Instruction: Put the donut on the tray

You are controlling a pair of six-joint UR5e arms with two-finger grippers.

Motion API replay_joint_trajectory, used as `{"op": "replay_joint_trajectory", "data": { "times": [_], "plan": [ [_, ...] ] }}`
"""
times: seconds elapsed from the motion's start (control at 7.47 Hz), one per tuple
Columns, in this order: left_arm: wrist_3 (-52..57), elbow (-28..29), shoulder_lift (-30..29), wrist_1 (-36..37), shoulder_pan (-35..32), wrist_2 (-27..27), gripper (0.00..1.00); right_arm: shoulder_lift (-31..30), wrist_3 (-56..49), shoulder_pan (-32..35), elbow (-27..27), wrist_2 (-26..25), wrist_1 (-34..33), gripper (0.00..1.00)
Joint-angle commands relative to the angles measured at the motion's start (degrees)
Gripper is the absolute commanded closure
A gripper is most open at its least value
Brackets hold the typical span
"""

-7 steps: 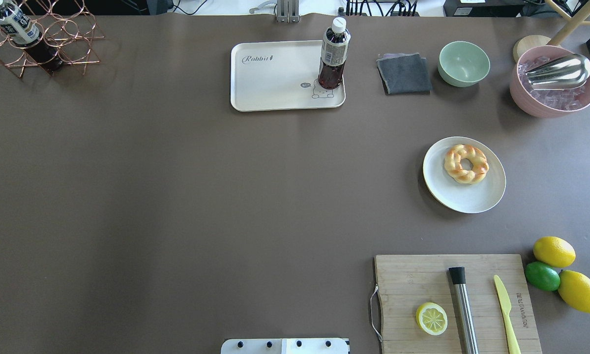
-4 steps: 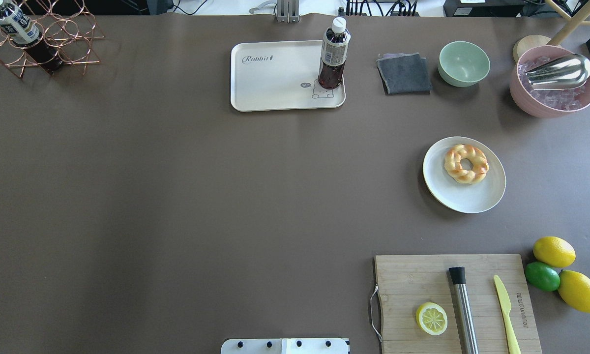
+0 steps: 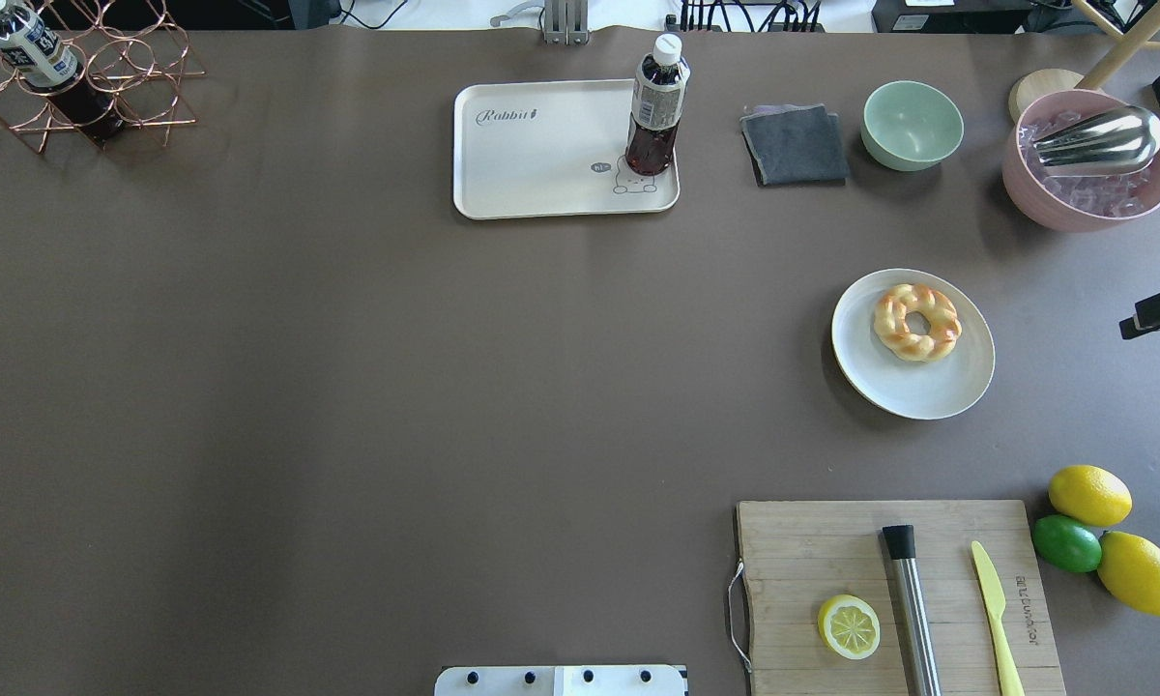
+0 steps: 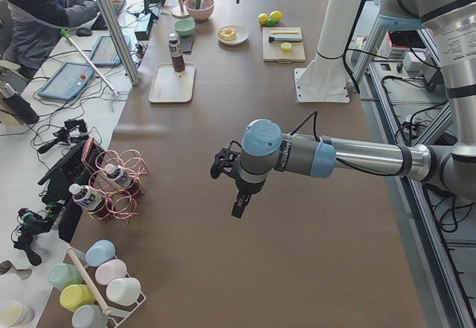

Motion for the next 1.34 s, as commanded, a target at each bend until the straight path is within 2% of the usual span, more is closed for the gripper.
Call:
{"op": "replay_joint_trajectory", "data": {
  "times": [0.0,0.27,0.4,0.67,0.94,1.07,1.21],
  "plan": [
    [0.0,0.2,-0.1,-0.1,0.0,0.0,0.03,5.3,11.3,-7.6,-3.3,-4.2,2.8,0.17],
    [-0.6,0.1,-0.4,-0.1,0.3,0.0,0.03,6.7,17.9,-11.2,-3.5,-6.1,5.1,0.33],
    [-0.7,0.1,-0.6,0.0,0.3,0.0,0.03,6.7,22.3,-13.4,-4.0,-7.6,8.0,0.37],
    [-0.6,0.2,-0.7,0.0,0.3,0.1,0.03,6.7,24.2,-15.8,-7.0,-9.8,12.6,0.40],
    [-0.6,0.2,-0.7,0.0,0.3,0.1,0.03,7.6,28.1,-17.6,-7.2,-10.7,13.9,0.43],
    [-0.6,0.2,-0.6,-0.1,0.3,0.1,0.03,7.6,28.2,-17.6,-7.0,-10.7,13.9,0.69],
    [-0.6,0.2,-0.5,-0.1,0.3,0.1,0.03,7.6,28.1,-17.6,-6.9,-10.6,13.9,1.00]
  ]
}}
